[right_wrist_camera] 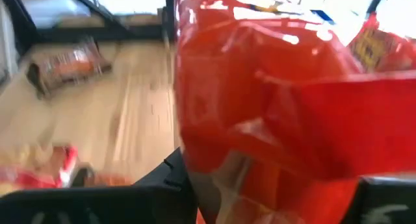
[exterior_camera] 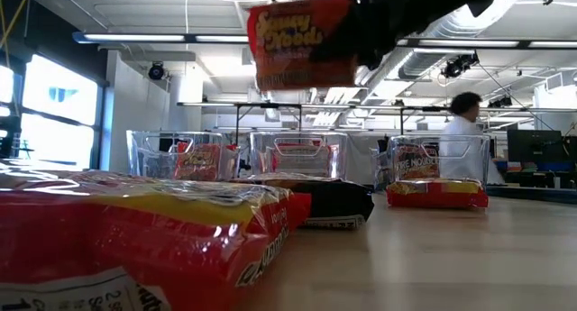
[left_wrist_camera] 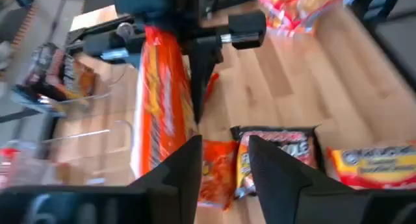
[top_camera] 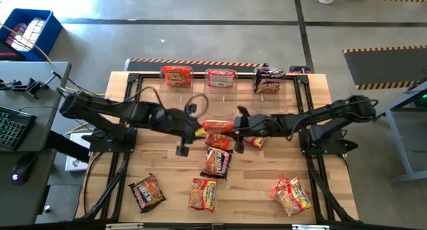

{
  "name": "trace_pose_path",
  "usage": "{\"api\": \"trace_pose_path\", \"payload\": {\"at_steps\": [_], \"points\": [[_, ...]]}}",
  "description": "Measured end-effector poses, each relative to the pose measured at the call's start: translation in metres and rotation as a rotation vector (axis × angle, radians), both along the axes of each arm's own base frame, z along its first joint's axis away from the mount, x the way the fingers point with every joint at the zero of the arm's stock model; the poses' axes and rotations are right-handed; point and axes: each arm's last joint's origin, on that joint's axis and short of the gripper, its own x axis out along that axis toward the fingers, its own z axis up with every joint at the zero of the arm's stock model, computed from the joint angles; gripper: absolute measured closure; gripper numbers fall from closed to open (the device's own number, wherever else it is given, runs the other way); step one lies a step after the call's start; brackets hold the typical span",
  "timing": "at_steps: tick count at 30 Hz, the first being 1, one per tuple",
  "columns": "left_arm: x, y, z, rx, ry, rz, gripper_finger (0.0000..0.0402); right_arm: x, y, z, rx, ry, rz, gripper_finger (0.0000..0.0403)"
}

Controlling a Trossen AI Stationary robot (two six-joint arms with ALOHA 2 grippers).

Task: Sort Maruchan noodles
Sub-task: Put the orange noodle pack into the left transparent bin

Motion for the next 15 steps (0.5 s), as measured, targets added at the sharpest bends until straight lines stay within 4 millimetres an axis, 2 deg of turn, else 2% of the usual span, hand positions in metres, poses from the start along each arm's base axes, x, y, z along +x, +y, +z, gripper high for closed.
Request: {"api": "trace_pose_path", "payload": {"at_steps": [4,9,15], "points": [[0.013,-0.010,0.011,0.122,0.054,0.046,0.0256,0.007,0.001,-0.005,-0.004,0.026,-0.002,0.0294],[0.029,-0.012,0.017,0.102,0.073,0.062,0.0224,0.011,0.002,-0.003,-0.001,0.021,0.005,0.0294],[0.043,-0.003,0.002,0.086,0.178,0.102,0.0189,0.011,0.005,-0.002,0.010,0.002,0.029,0.0294]]}}
